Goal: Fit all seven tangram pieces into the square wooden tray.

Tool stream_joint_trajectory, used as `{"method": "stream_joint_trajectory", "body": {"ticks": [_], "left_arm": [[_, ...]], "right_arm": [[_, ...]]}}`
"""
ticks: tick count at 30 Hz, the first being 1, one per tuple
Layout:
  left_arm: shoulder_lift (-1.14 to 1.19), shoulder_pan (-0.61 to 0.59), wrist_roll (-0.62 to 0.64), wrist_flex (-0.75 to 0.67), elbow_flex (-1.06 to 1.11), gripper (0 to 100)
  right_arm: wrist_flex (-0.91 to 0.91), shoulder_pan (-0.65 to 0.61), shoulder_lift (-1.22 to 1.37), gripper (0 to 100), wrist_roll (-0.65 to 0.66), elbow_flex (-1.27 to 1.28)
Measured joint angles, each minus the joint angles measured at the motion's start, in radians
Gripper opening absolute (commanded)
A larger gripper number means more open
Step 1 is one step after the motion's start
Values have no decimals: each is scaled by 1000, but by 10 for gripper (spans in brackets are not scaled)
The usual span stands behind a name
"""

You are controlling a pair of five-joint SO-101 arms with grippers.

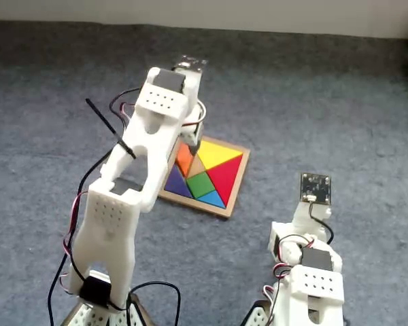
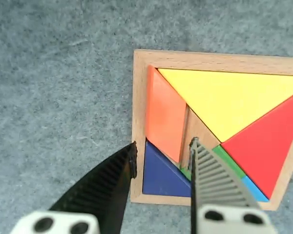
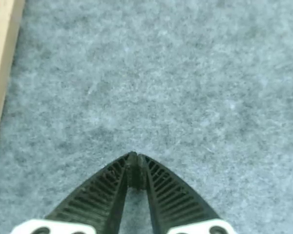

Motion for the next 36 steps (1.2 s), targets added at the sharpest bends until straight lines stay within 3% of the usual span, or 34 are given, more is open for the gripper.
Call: {"method": "stream_joint_trajectory", "body": {"ticks": [10, 19, 22, 31, 36], "left_arm": [[98, -80, -31, -77, 0, 182], [132, -60, -46, -84, -5, 181], [98, -57, -37, -46, 0, 178], [-172, -46, -25, 26, 57, 5], [-322, -46, -25, 26, 196, 5]], "right_arm": [[0, 0, 0, 5, 0, 0], [0, 0, 0, 5, 0, 0], [0, 0, 0, 5, 0, 0], [0, 0, 0, 5, 0, 0], [0, 0, 0, 5, 0, 0]]}}
